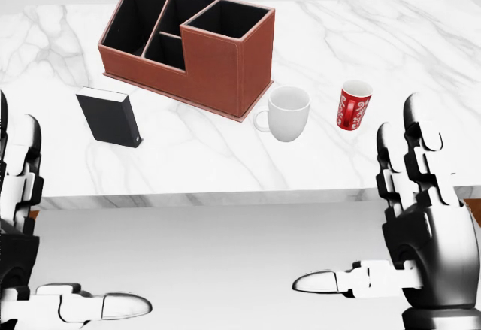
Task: Pick up the red mug and place it to the right of the caddy.
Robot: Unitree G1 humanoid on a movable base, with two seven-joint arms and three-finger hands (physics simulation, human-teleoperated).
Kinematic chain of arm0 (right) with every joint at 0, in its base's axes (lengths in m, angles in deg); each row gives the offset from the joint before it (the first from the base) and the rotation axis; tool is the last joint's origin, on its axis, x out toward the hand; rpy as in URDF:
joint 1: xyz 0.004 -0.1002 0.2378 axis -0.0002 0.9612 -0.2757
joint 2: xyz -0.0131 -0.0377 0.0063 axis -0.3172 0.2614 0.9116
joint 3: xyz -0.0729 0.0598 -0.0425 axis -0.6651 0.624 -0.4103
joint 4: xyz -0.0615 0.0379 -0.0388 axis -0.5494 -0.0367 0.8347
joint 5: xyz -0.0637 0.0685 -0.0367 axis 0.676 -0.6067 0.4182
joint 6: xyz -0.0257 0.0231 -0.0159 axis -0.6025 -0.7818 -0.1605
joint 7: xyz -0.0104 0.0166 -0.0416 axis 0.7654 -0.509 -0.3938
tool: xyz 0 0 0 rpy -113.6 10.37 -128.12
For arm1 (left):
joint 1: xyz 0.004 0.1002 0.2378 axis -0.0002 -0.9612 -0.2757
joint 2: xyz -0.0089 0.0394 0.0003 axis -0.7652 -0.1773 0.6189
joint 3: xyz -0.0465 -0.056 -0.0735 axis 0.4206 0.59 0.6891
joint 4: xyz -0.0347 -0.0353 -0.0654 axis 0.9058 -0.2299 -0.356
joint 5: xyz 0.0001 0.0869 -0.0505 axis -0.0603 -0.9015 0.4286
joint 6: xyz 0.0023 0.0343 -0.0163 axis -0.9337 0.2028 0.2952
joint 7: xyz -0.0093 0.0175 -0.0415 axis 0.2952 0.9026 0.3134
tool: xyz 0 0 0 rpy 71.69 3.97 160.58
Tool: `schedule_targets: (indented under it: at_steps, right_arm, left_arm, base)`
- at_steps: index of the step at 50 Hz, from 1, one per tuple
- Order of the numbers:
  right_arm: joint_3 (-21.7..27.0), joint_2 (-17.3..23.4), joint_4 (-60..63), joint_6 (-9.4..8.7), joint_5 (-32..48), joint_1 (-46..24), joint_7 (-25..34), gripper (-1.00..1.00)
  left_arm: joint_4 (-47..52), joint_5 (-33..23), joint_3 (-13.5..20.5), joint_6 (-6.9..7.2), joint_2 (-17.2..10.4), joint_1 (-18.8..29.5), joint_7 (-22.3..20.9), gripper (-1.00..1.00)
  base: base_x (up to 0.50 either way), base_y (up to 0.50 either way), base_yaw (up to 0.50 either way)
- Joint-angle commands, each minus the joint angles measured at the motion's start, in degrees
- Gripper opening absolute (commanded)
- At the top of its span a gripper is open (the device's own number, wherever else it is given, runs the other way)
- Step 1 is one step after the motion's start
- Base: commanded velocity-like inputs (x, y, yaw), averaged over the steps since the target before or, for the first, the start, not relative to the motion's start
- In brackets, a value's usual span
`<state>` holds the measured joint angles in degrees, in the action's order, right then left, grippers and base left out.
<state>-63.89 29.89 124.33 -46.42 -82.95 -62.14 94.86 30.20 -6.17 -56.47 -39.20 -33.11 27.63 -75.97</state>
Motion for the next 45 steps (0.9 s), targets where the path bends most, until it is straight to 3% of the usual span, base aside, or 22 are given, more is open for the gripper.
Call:
schedule_targets:
  at_steps: [1,12,26,30,38,45]
  right_arm:
    - [-0.19,-0.44,8.77,0.0,-1.24,2.98,1.44,1.0]
    - [-0.23,-0.47,9.28,0.0,-2.1,3.69,2.63,1.0]
    - [-0.84,-0.61,9.67,0.0,-1.16,4.13,2.12,1.0]
    - [-1.08,-0.45,9.38,0.0,1.02,3.56,0.81,1.0]
    - [0.87,-1.22,10.71,0.0,-3.27,2.72,0.79,1.0]
    - [0.52,-0.81,10.79,0.0,-2.92,3.2,1.03,1.0]
  left_arm:
    - [10.93,-3.23,-2.79,0.0,0.19,-2.64,0.1,1.0]
    - [11.7,-3.15,-2.97,0.0,0.37,-3.12,-0.35,1.0]
    - [11.05,-3.16,-3.47,0.0,0.4,-3.4,-0.22,1.0]
    - [11.06,-3.13,-3.5,0.0,0.24,-3.33,-0.13,1.0]
    - [11.59,-2.85,-2.84,0.0,0.44,-3.19,-0.35,1.0]
    - [11.71,-2.74,-2.78,0.0,0.53,-3.46,-0.52,1.0]
  base:
    - [0.0,0.0,0.0]
    - [0.0,0.0,0.0]
    - [0.0,-0.45,0.0]
    - [0.0,0.0,0.0]
    - [0.0,0.0,0.0]
    - [0.38,-0.02,0.0]
